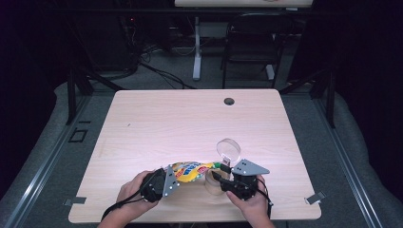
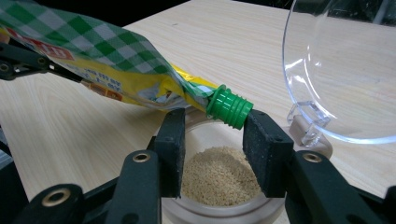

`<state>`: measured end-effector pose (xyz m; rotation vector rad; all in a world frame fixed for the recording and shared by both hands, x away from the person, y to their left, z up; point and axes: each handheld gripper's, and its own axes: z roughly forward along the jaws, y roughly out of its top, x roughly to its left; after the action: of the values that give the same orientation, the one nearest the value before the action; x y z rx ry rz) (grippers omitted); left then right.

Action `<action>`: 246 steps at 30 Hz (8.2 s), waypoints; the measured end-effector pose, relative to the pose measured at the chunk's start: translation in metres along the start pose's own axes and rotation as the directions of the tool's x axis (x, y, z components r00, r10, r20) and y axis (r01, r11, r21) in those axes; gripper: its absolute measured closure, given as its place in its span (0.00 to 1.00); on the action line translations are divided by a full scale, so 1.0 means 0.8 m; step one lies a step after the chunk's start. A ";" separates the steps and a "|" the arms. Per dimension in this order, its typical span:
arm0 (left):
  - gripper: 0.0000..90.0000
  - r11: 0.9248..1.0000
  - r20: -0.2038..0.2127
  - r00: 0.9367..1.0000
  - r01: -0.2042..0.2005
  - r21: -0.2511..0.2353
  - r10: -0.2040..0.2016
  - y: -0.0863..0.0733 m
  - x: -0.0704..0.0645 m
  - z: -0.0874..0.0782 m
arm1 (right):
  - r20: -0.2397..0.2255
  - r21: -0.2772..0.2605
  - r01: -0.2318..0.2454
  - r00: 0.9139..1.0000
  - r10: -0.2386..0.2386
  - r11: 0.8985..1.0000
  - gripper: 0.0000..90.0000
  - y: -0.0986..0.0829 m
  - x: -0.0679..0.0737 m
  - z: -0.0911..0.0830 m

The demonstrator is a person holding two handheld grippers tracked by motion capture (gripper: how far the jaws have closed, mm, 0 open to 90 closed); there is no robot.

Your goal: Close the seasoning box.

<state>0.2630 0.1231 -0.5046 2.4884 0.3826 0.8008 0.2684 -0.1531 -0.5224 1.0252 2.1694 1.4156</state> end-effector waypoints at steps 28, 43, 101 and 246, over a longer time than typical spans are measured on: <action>0.96 0.982 0.061 0.982 0.183 -0.050 -0.180 -0.038 0.007 -0.003 | -0.039 -0.084 0.046 0.998 -0.050 0.995 0.67 0.026 0.022 0.002; 0.96 0.952 0.095 0.954 0.291 -0.089 -0.283 -0.056 0.012 -0.003 | -0.088 -0.096 0.049 0.994 -0.058 0.994 0.63 0.034 0.025 0.015; 0.64 0.708 0.297 0.733 0.675 -0.205 -0.612 -0.142 0.055 0.004 | -0.042 -0.064 0.054 0.997 -0.057 0.996 0.57 0.011 -0.001 -0.007; 0.50 0.639 0.135 0.672 0.737 -0.218 -0.728 -0.200 0.063 -0.066 | 0.091 -0.077 -0.083 0.992 0.089 0.994 0.90 0.032 -0.066 -0.044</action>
<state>0.2529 0.2968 -0.5299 1.8262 1.1177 0.4132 0.2915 -0.2080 -0.4891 1.1471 2.0139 1.4434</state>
